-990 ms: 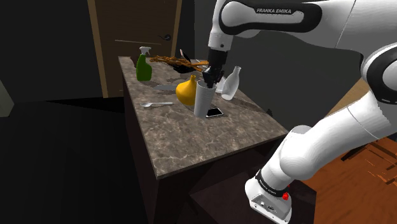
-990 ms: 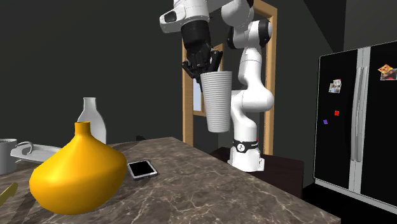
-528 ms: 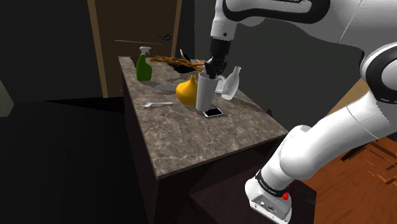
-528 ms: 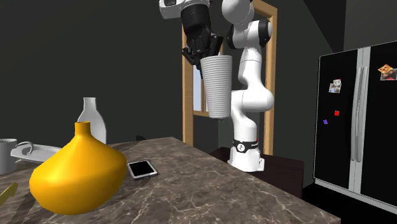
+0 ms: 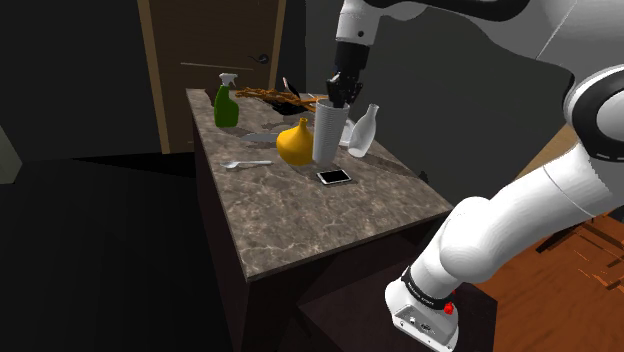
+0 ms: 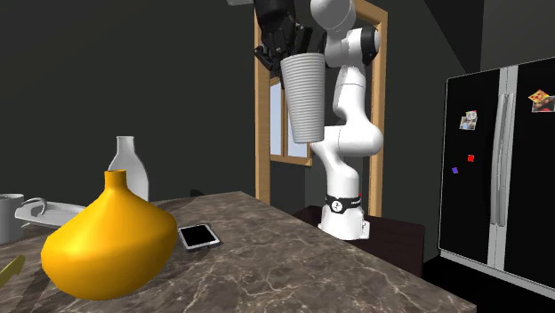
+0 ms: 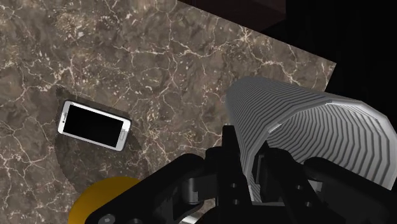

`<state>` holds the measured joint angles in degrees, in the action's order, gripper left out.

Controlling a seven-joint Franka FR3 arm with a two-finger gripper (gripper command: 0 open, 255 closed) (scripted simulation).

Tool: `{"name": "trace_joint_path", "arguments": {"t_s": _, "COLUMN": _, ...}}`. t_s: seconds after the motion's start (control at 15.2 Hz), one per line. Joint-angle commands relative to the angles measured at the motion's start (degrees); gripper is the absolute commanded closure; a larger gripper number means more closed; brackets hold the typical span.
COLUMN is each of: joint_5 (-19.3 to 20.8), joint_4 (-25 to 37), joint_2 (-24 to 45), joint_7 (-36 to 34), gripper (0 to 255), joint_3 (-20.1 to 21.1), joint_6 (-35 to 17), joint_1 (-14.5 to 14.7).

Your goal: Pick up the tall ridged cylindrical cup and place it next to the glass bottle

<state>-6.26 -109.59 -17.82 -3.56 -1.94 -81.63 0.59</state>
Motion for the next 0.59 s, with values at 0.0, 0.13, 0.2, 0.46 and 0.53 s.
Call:
{"name": "trace_joint_path", "arguments": {"t_s": 0.0, "joint_5": -0.03, "joint_4": 2.16, "joint_2": 0.51, "joint_7": -0.14, "gripper": 255, "joint_3": -0.05, "joint_6": 1.67, "joint_1": 0.01}}
{"name": "trace_joint_path", "arguments": {"t_s": 0.13, "joint_5": -0.06, "joint_4": 4.14, "joint_2": 0.92, "joint_7": -0.29, "gripper": 255, "joint_3": -0.08, "joint_6": 3.22, "joint_1": 0.02}}
{"name": "trace_joint_path", "arguments": {"t_s": 0.2, "joint_5": -0.08, "joint_4": 5.15, "joint_2": 1.15, "joint_7": -0.37, "gripper": 255, "joint_3": -0.1, "joint_6": 4.0, "joint_1": 0.02}}
{"name": "trace_joint_path", "arguments": {"t_s": 0.46, "joint_5": -0.17, "joint_4": 9.37, "joint_2": 2.2, "joint_7": -0.67, "gripper": 255, "joint_3": -0.17, "joint_6": 7.16, "joint_1": 0.05}}
{"name": "trace_joint_path", "arguments": {"t_s": 0.53, "joint_5": -0.2, "joint_4": 10.47, "joint_2": 2.5, "joint_7": -0.75, "gripper": 255, "joint_3": -0.19, "joint_6": 7.96, "joint_1": 0.05}}
